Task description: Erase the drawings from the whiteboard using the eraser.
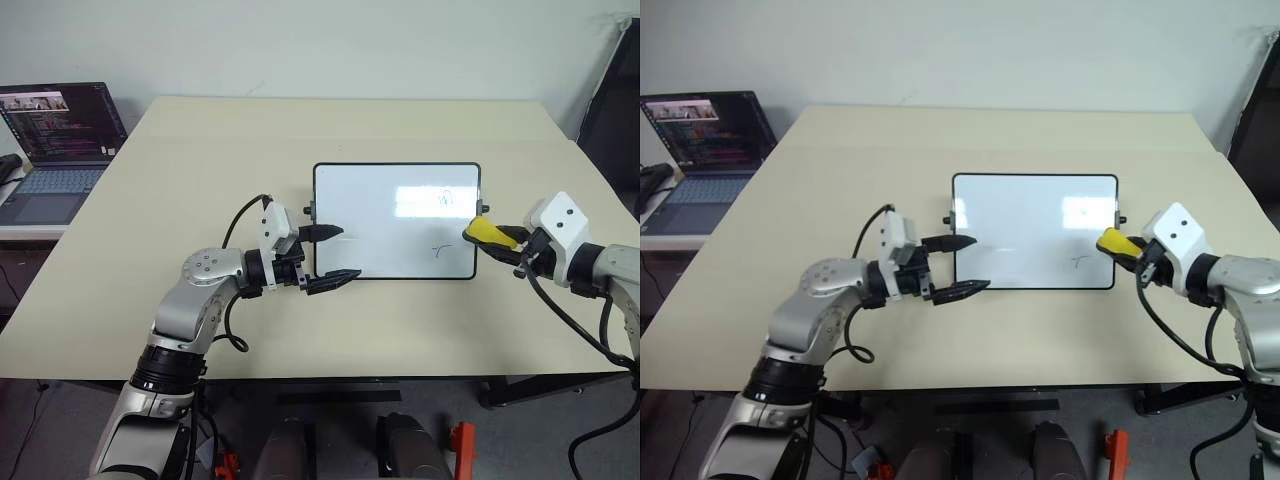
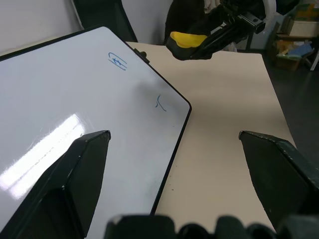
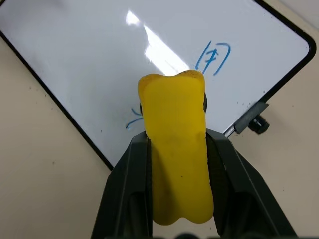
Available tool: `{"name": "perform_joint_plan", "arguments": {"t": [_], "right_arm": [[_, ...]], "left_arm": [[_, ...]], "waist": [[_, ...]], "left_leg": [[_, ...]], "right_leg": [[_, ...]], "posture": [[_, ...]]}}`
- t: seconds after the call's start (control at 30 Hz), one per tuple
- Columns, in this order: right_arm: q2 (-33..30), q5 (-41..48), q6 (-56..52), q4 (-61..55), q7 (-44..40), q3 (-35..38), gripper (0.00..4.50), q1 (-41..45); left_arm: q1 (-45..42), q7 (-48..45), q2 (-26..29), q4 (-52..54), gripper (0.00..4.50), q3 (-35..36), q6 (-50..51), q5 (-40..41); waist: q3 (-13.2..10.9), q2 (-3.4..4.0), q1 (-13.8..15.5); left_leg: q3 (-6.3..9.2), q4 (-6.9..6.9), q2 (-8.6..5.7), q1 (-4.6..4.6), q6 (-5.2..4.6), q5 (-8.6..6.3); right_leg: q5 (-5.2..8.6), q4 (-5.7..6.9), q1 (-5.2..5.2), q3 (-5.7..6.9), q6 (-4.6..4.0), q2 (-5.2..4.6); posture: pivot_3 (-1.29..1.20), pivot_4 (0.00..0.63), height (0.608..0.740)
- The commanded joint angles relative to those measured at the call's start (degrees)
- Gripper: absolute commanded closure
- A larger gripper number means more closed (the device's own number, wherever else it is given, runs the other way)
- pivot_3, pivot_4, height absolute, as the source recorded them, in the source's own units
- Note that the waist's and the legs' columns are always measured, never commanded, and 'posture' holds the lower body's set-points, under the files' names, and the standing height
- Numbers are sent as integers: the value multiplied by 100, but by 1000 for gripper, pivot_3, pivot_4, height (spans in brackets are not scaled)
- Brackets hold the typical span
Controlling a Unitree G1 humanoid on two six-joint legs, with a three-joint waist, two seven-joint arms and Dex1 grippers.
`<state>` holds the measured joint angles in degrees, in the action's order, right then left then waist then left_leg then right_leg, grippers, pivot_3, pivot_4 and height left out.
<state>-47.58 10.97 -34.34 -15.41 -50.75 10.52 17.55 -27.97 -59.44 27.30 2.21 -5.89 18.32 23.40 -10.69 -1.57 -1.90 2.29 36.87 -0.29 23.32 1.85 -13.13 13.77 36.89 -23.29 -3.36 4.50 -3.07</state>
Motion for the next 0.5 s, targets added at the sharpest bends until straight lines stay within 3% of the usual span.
{"name": "perform_joint_plan", "arguments": {"t": [0.03,0.5], "right_arm": [[-80,139,199,-98,80,190,3434,107],[-70,254,355,195,202,57,3434,442]], "left_arm": [[-164,-47,69,87,0,80,-162,-35],[-205,35,245,165,0,183,-317,-177]], "waist": [[0,0,2],[0,0,8]], "left_leg": [[1,0,0,0,0,0],[2,0,-1,1,0,0]], "right_leg": [[0,1,0,1,0,0],[-6,0,0,1,-10,0]], "posture": [[0,150,740],[0,150,740]]}}
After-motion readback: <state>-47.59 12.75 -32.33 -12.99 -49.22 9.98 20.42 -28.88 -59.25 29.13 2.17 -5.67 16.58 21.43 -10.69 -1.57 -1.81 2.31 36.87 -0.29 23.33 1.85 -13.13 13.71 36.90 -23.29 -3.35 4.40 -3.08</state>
